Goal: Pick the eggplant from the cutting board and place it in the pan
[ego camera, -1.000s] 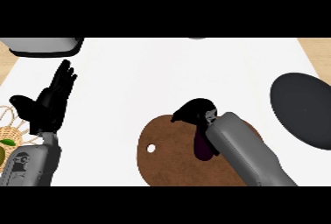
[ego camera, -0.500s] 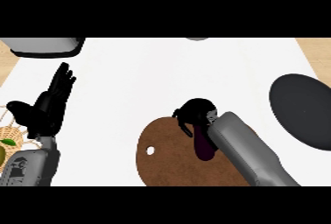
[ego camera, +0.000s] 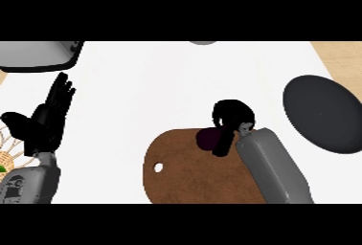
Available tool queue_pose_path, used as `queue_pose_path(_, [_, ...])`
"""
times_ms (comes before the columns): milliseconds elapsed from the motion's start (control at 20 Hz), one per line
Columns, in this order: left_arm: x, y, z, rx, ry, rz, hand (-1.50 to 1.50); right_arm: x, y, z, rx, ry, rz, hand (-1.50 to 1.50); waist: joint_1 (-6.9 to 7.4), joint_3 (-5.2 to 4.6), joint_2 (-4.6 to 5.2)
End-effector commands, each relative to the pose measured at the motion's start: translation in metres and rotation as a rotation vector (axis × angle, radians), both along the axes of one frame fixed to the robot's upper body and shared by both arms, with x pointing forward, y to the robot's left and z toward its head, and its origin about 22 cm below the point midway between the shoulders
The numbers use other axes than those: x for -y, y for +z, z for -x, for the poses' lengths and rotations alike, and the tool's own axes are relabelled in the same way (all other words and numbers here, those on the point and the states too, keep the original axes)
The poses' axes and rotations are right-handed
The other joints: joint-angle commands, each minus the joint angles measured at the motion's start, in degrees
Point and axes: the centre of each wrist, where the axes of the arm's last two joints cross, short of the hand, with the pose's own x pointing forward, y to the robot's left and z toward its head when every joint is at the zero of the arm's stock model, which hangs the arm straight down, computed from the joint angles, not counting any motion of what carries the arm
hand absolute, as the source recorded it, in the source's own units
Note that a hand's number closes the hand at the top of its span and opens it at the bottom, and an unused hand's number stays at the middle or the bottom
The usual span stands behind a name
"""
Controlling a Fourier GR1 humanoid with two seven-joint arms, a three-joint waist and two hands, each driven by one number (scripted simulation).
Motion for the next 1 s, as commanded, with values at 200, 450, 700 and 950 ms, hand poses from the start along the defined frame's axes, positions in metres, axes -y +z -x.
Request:
queue_pose_path(200, [0.002,0.001,-0.006,-0.002,-0.004,0.001,0.0,-0.013,0.053,0.024,0.544,-0.44,-0.069,1.5,0.21,0.08,0.14])
queue_pose_path(450, [0.006,-0.008,-0.005,0.002,-0.022,-0.001,0.0,-0.022,0.102,0.059,0.713,-0.581,-0.165,1.5,1.21,0.06,0.59])
queue_pose_path(700, [0.006,-0.003,0.0,0.014,-0.037,-0.002,0.0,0.018,0.136,0.077,0.831,-0.723,-0.193,1.5,2.18,0.12,0.99])
queue_pose_path(950, [0.01,0.005,-0.003,0.009,-0.054,0.0,0.0,0.047,0.144,0.076,0.869,-0.847,-0.44,1.5,2.69,0.19,1.16])
